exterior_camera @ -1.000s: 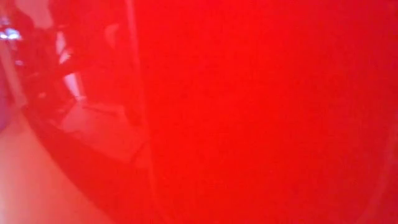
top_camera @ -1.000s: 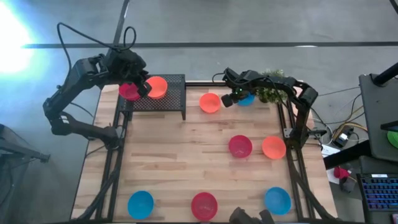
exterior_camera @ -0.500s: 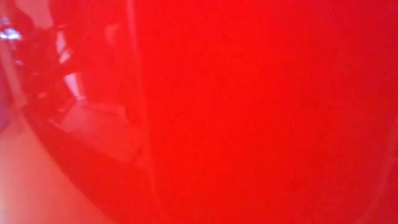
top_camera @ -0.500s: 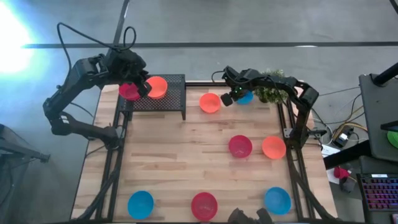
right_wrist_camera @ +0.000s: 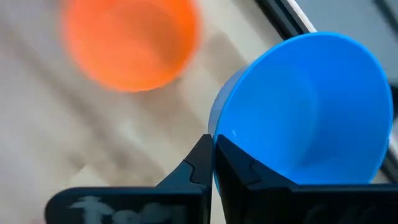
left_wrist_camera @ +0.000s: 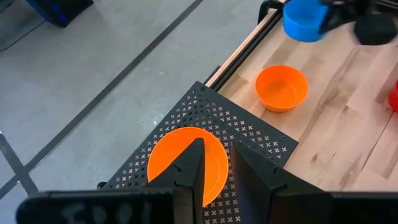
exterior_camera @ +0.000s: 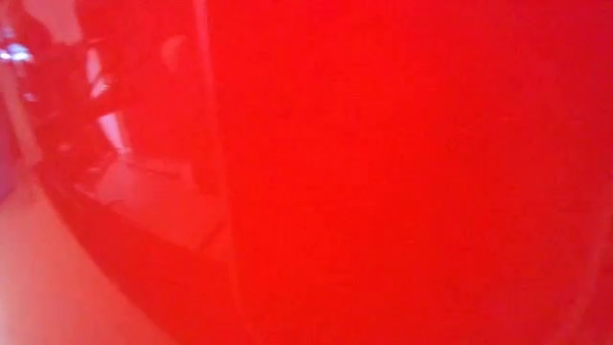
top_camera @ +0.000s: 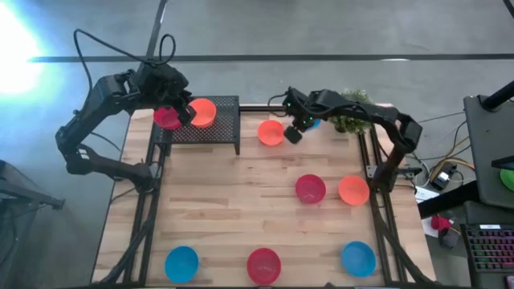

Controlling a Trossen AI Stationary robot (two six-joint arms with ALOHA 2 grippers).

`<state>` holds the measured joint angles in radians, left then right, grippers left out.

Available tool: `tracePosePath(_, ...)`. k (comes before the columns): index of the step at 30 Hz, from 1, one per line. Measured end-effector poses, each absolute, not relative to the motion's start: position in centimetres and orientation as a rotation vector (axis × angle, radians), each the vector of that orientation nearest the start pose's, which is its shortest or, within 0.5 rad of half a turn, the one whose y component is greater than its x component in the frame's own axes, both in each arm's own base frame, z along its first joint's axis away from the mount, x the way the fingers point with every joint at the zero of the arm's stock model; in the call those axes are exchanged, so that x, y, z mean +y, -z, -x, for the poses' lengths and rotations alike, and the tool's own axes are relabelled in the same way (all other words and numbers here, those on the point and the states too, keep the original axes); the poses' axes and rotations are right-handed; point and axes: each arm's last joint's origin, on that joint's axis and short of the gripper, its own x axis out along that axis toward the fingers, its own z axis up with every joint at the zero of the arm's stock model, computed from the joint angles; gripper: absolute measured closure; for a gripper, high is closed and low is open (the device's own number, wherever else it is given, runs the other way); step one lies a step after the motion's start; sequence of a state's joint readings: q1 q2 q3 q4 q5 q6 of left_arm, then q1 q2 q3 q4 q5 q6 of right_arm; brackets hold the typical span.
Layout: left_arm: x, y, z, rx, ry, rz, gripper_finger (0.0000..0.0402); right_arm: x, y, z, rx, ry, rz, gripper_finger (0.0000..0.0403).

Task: Pick & Place Mini bowls
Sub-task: Put the top blue bowl on the shelf

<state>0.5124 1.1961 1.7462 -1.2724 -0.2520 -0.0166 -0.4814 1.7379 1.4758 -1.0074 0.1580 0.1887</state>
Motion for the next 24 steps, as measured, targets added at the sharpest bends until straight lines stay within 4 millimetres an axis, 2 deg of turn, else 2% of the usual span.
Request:
tracePosePath(4,9.1,-46.5,-14.7,0.727,-0.736,0.111,0.0323,-12.8,-28.5,-31.2,1.229,0.476,-0.185,0.0395)
tracePosePath(10,9.1,-46.5,-14.7,0.728,-0.736,0.111,0.0323,-7.2,-30.2,-32.4,1.177,0.021,0.064,0.0395)
tracePosePath(16,9.1,-46.5,-14.7,0.728,-0.736,0.111,0.0323,-3.8,-29.3,-33.3,1.184,-0.232,0.212,0.0395)
tracePosePath(24,9.1,-46.5,-14.7,0.728,-0.736,0.111,0.0323,-2.8,-25.7,-35.8,1.224,-0.342,0.312,0.0395)
